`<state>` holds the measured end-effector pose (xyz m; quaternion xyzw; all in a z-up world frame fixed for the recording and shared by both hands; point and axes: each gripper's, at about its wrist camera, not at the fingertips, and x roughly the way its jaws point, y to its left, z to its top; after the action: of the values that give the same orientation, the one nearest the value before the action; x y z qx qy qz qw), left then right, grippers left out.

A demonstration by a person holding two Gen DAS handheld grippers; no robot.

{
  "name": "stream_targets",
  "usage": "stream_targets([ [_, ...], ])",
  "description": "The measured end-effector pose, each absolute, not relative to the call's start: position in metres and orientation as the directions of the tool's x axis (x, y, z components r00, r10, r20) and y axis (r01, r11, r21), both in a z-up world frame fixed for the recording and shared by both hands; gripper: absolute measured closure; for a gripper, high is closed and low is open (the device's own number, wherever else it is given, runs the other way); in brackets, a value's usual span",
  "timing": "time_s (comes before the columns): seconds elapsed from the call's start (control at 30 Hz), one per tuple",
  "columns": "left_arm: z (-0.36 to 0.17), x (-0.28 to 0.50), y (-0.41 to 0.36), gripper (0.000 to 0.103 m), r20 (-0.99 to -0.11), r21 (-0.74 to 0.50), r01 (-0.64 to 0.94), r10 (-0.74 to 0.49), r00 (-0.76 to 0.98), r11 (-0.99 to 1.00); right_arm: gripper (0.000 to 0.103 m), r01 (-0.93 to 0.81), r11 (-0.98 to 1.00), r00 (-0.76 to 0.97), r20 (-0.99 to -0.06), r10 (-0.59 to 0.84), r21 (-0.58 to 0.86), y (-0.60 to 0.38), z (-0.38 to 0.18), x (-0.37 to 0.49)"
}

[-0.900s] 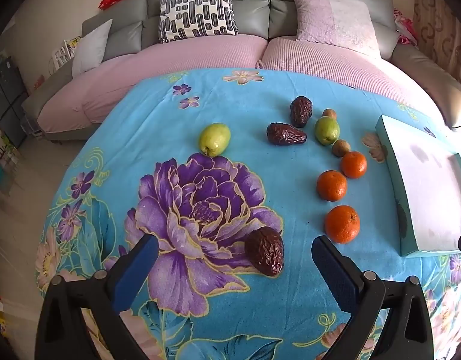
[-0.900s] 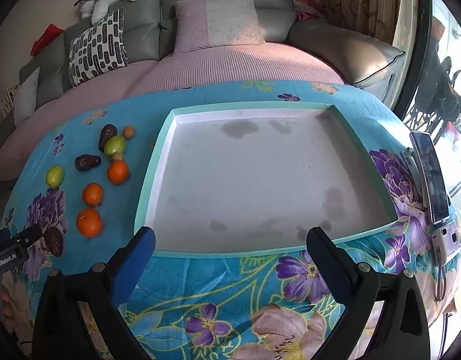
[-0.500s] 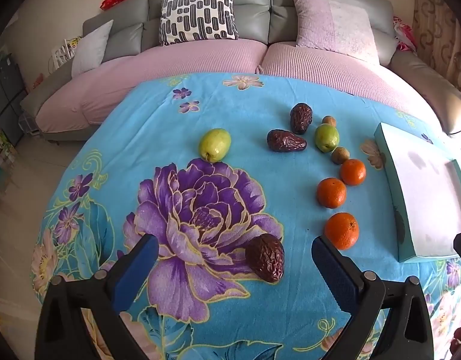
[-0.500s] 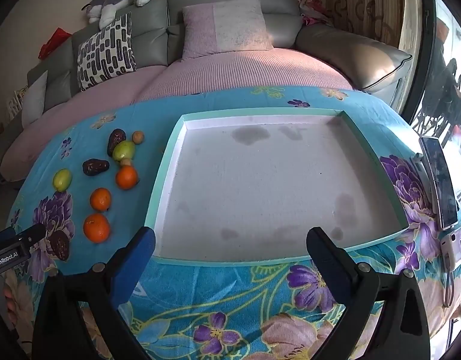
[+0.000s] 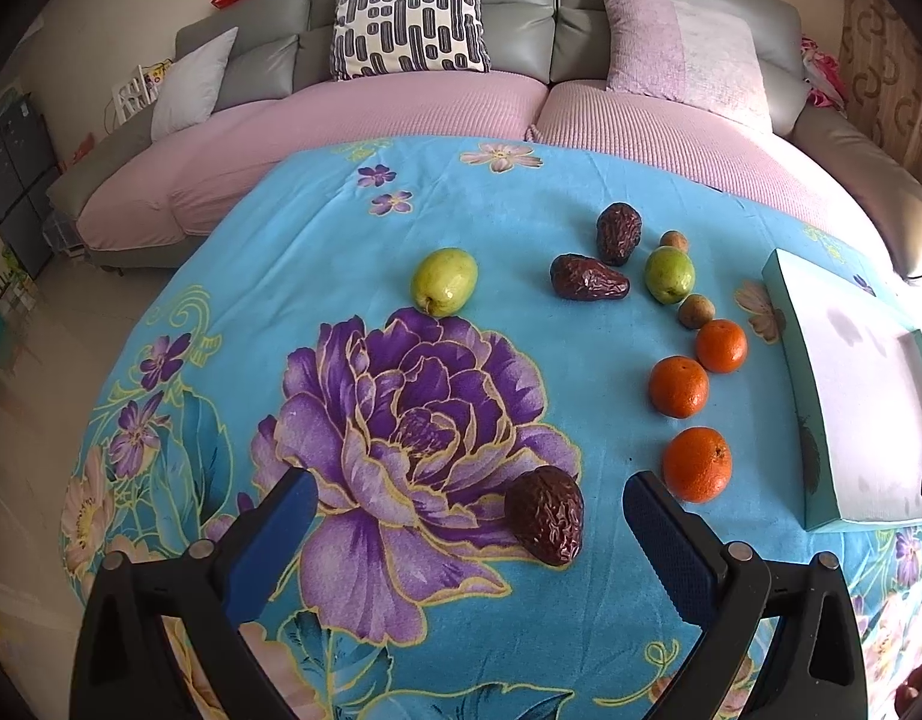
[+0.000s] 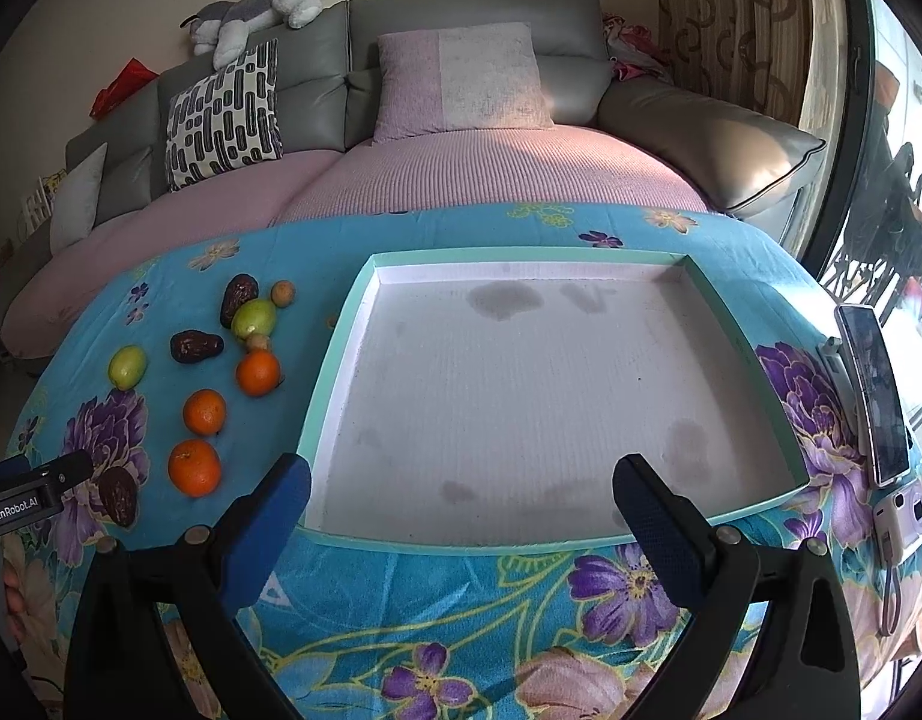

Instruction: Organize fruits

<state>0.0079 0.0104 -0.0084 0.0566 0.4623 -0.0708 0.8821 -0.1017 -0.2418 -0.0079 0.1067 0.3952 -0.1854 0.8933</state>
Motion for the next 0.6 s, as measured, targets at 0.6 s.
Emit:
stream_targets([
  [0.6, -0.01, 0.0097, 0.0106, 0.0, -0.832, 0.034, 0.174, -0.068, 0.551, 0.984, 0.002, 0.407, 0.913, 0.591, -0.772, -0.236, 0.033, -0.2433, -0.0152, -0.1016],
])
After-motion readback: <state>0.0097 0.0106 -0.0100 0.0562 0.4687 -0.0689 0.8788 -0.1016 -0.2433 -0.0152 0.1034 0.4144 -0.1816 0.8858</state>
